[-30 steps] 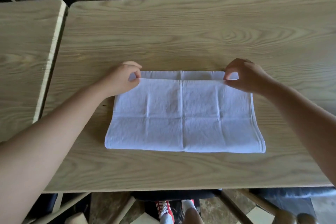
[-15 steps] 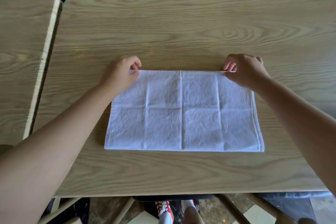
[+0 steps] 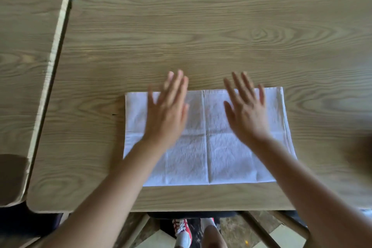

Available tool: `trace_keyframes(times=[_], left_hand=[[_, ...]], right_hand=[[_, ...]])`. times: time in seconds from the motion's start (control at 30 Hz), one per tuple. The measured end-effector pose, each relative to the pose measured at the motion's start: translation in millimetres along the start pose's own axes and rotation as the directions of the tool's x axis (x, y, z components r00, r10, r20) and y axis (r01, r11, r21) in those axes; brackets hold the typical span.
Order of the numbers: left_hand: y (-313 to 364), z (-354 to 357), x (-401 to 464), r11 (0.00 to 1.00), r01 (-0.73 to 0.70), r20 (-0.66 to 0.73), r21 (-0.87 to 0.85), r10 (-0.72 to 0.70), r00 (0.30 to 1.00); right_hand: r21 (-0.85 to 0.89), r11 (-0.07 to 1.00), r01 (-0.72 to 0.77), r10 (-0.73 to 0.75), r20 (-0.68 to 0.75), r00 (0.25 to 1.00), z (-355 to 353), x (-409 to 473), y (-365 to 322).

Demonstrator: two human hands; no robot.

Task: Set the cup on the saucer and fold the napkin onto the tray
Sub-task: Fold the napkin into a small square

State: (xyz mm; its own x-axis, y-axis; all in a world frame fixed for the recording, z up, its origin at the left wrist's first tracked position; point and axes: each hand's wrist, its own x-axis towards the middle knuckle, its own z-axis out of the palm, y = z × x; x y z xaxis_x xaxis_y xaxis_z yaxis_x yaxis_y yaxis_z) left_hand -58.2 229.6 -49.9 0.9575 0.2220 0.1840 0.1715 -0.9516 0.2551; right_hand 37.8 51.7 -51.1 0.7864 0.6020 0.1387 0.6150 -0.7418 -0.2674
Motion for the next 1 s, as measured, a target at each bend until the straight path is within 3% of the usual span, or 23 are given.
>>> trace_keyframes(times=[0.07,0.23,0.43,0.63,0.73,0.87,1.0], left_hand=[[23.4,19.7,-10.7,0.997,-0.076,0.109,0.034,0.072,0.991],[9.1,30.0,-13.8,0.993,-0.047,0.233,0.104,0.021,0.972],[-59.2,5.5,-37.4,0.956,0.221,0.145,0.191,-0.250,0.957],[-58.9,1.2,-37.8,0.950,0.255,0.175,0.183,-0.287,0.942],[-49.7,-7.6,-38.0,0.936,0.316,0.109,0.154,-0.334,0.936],[17.3,-13.4,-54.1,0.976,0.205,-0.015,0.073,-0.204,0.979],[63.5,12.3,-90.1,0.992,0.124,0.185,0.039,-0.129,0.974]], right_hand=[[0.033,0.999,0.004,-0.007,0.067,0.998,17.5,-12.4,-23.3],[0.001,1.000,0.013,-0.013,0.177,0.984,29.2,-18.0,-15.7],[-0.150,0.978,-0.143,0.164,0.137,0.977,-2.6,-28.9,68.5],[-0.152,0.977,-0.151,0.173,0.146,0.974,-6.1,-29.0,73.5],[-0.170,0.971,-0.167,0.184,0.093,0.978,-14.7,-33.6,58.5],[-0.100,0.986,-0.136,0.138,0.021,0.990,-16.2,-59.0,-10.0],[-0.045,0.991,-0.129,0.134,0.134,0.982,10.4,-96.1,-54.8]])
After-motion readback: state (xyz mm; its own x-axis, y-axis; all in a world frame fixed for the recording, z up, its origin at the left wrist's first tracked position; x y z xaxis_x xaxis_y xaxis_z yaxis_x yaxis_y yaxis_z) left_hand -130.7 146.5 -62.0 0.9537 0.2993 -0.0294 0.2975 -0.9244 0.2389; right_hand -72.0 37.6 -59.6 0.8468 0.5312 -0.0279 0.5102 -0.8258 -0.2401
